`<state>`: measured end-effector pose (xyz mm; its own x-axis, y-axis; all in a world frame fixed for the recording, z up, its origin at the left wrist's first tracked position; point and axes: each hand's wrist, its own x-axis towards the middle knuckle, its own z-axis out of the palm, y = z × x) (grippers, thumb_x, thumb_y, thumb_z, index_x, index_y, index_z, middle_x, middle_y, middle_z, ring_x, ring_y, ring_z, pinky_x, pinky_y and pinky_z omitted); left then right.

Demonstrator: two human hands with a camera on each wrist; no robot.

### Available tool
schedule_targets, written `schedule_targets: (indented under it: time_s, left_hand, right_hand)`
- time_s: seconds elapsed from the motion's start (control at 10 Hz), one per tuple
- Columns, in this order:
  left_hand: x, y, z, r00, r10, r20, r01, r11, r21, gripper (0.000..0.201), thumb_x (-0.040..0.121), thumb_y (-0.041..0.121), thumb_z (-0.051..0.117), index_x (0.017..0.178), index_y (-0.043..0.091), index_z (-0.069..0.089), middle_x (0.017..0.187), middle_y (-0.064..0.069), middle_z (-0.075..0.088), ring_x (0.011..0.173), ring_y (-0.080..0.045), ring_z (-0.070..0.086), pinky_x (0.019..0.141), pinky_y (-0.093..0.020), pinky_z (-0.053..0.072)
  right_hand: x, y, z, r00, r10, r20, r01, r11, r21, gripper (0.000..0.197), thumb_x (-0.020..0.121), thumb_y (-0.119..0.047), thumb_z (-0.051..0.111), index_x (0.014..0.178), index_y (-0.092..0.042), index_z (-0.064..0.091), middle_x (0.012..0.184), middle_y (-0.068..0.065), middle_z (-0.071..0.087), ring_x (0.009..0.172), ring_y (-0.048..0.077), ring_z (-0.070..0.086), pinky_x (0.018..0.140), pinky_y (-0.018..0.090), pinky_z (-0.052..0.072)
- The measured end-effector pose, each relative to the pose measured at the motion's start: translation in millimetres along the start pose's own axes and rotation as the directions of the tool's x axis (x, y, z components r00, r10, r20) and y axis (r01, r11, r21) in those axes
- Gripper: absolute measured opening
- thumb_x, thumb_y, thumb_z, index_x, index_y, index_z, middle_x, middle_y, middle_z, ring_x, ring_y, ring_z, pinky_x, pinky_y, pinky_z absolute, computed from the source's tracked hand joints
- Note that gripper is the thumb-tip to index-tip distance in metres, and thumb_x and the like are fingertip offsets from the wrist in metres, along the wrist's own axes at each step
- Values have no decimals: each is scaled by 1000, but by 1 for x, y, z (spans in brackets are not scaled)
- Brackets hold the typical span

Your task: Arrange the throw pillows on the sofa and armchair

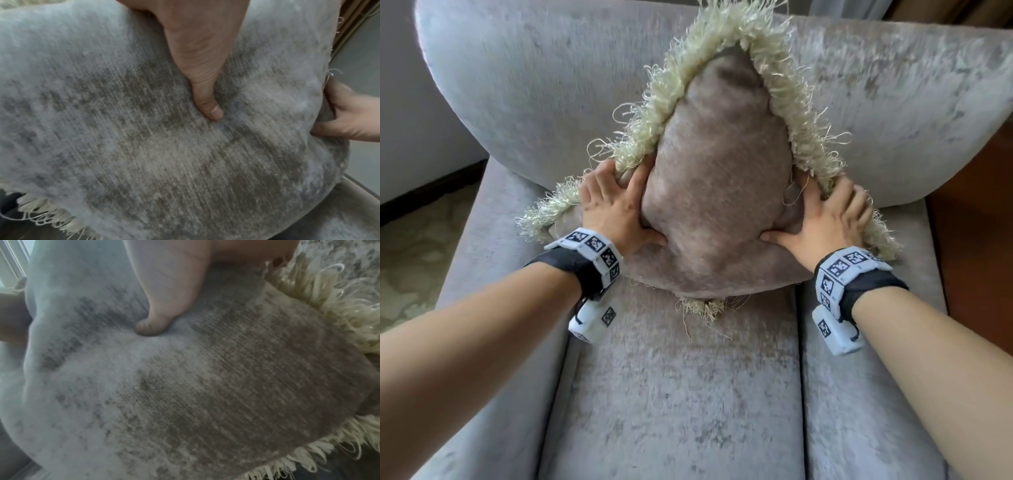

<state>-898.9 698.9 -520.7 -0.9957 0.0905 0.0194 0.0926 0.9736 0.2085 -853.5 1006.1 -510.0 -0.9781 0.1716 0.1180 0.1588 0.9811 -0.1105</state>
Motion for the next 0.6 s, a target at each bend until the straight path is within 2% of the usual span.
schedule_targets:
  time_s: [0.1, 0.2, 0.3, 0.4, 0.5, 0.6]
  left_hand:
    - [0, 2, -3, 999, -22, 34, 21, 999, 32, 141, 33, 70, 85, 146, 46, 5, 150, -20, 10, 135, -41, 12, 114, -56, 10]
    - [-5, 2, -16, 998, -8, 59, 5, 998, 60, 139, 31, 68, 85, 145, 45, 9, 153, -18, 3, 139, -42, 7, 116, -57, 8]
    - [-11, 0, -35, 997, 27, 71, -35, 992, 122, 137, 31, 69, 85, 146, 43, 15, 151, -16, 10, 138, -41, 13, 116, -57, 13]
    - [-21, -4, -62, 992, 75, 105, -92, 982, 167, 119, 46, 63, 84, 146, 41, 23, 151, -13, 16, 136, -37, 19, 113, -55, 20]
    - [-31, -5, -95, 985, 123, 119, -140, 979, 146, 87, 66, 47, 78, 142, 39, 36, 148, -11, 27, 132, -36, 29, 109, -53, 29]
    - [-34, -2, -134, 980, 122, 160, -141, 983, 114, 66, 78, 42, 70, 138, 36, 45, 137, -8, 43, 124, -33, 39, 102, -49, 39]
  right_hand:
    - [-1, -2, -2, 1000, 13, -7, -13, 1000, -10, 101, 46, -78, 76, 124, -26, 35, 131, 24, 37, 122, 43, 34, 99, 60, 30]
    - [-7, -5, -10, 1000, 22, -2, -22, 1000, -1, 105, 47, -75, 78, 131, -25, 38, 138, 24, 33, 126, 43, 31, 102, 61, 28]
    - [-15, -7, -26, 1000, 19, 0, -19, 1000, 11, 104, 47, -68, 83, 133, -27, 40, 141, 19, 30, 128, 40, 29, 104, 60, 29]
    - [-27, -4, -48, 1000, 6, 12, -7, 998, 65, 97, 51, -56, 88, 133, -29, 42, 143, 13, 26, 128, 39, 30, 102, 58, 38]
    - [-40, 1, -76, 999, -13, 32, 9, 992, 128, 80, 62, -42, 86, 131, -28, 47, 140, 8, 29, 125, 37, 34, 99, 54, 43]
    - [-42, 4, -111, 996, -18, 90, -2, 977, 213, 56, 75, -36, 76, 126, -27, 55, 127, 2, 43, 116, 30, 45, 93, 46, 47]
